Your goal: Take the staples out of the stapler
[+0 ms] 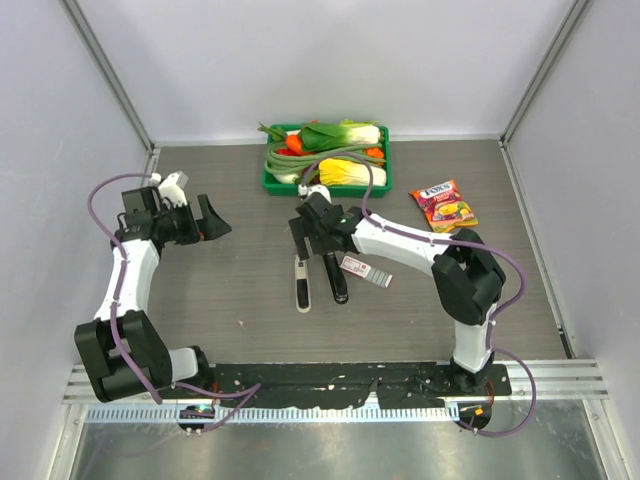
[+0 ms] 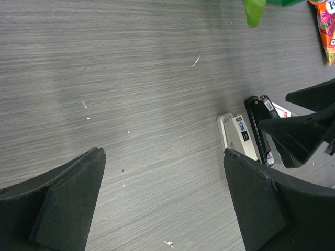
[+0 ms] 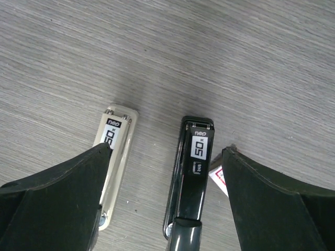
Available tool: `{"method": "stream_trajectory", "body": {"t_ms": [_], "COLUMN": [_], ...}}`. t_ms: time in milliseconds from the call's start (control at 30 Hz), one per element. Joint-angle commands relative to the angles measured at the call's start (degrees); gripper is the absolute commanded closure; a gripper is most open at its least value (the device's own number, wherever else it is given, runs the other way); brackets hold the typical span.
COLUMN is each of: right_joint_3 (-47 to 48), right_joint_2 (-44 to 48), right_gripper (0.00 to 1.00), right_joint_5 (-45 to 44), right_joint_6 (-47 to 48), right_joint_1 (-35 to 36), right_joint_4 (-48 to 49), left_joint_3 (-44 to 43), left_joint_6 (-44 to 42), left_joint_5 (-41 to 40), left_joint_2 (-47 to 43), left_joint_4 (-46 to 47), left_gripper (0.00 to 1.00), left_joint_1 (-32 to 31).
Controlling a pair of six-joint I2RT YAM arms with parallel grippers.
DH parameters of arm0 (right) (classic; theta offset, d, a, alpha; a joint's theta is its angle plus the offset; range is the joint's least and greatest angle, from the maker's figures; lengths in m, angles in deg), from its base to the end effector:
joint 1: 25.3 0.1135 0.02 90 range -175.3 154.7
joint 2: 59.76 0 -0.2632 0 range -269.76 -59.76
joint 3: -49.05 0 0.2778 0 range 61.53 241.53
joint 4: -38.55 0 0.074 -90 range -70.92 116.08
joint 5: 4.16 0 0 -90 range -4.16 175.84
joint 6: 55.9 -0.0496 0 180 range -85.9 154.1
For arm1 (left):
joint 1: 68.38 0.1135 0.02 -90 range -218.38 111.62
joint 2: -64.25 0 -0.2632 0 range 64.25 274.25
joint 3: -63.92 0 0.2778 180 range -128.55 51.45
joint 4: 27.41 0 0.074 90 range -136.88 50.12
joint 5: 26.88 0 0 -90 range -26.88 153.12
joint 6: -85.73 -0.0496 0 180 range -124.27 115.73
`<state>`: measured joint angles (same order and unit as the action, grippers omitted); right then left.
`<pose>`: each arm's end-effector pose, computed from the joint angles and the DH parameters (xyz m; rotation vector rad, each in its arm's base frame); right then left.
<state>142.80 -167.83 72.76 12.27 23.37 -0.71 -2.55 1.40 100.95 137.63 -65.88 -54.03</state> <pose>0.3013 0.3256 0.1966 -0.4856 2.4393 0.2392 0.2982 0.0449 0.2517 -0.0790 2.2546 -0.6940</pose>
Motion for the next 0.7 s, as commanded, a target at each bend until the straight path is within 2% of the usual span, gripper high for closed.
{"method": "stream_trajectory", "body": {"t_ms": [0,233,667], "right_joint_3": [4.85,6.44,5.21], "right_joint_2": [-1.43,-2.58,-3.20], "right_gripper": [0.08,0.14,0.27], "right_joint_5": [-6.23,-7.93,-4.85], "right_joint_6": [-1.73,-4.10,-7.26], "right_joint_1": [3.97,9.08,11.71], "right_joint_4": [-3.71,-6.34,-8.20], "left_joint_3": [1.09,1.70,2.49], "left_joint_6": [0.22,-0.93,-1.98], "left_joint_5": [1.73,0.85,-0.38], "left_joint_2": [-1.84,-2.98,-5.44], "left_joint_4": [2.09,0.95,-0.28], "left_gripper": [0.00,0.00,0.00], "left_joint_1": [0.06,0.06,0.06]}}
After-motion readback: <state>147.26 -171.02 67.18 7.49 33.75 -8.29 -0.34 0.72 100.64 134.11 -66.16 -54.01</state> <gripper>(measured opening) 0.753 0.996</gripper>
